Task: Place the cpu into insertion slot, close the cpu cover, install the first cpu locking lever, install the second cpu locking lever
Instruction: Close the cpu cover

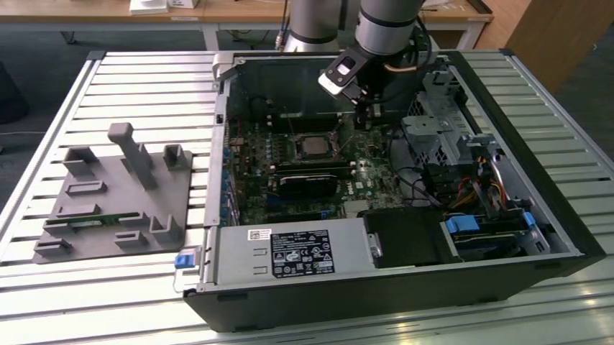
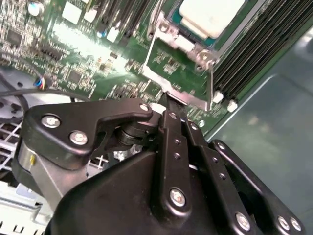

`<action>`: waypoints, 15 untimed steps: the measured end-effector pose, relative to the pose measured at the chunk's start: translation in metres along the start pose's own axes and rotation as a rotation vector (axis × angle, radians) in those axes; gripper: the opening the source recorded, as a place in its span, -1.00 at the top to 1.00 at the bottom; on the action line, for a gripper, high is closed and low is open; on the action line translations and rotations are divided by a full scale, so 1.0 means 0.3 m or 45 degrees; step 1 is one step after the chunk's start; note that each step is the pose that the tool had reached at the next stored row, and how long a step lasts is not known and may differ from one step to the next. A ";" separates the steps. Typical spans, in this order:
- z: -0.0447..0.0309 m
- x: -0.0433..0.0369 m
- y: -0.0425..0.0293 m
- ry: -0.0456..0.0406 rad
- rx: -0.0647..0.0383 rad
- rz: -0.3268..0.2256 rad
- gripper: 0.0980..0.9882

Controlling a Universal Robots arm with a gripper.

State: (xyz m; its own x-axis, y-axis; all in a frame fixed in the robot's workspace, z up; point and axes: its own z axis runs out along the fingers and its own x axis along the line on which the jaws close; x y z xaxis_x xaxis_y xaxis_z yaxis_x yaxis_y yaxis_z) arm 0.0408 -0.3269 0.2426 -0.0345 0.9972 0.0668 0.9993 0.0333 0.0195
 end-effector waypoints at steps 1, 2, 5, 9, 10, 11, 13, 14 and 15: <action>0.000 0.000 -0.008 0.000 0.000 0.000 0.98; 0.000 0.001 -0.017 0.000 0.000 0.000 0.98; -0.001 0.002 -0.040 0.000 0.000 0.000 0.98; 0.000 0.003 -0.081 0.000 0.000 0.000 0.98; 0.000 0.003 -0.089 0.000 0.000 0.000 0.98; 0.001 0.004 -0.095 0.000 0.000 0.000 0.98; 0.002 0.004 -0.103 0.000 0.000 0.000 0.98; 0.003 0.004 -0.105 0.000 0.000 0.000 0.98; 0.004 0.004 -0.107 0.000 0.000 0.000 0.98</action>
State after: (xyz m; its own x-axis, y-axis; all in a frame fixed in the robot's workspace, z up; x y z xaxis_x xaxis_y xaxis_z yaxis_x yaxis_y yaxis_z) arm 0.0088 -0.3268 0.2408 -0.0345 0.9972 0.0669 0.9993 0.0333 0.0195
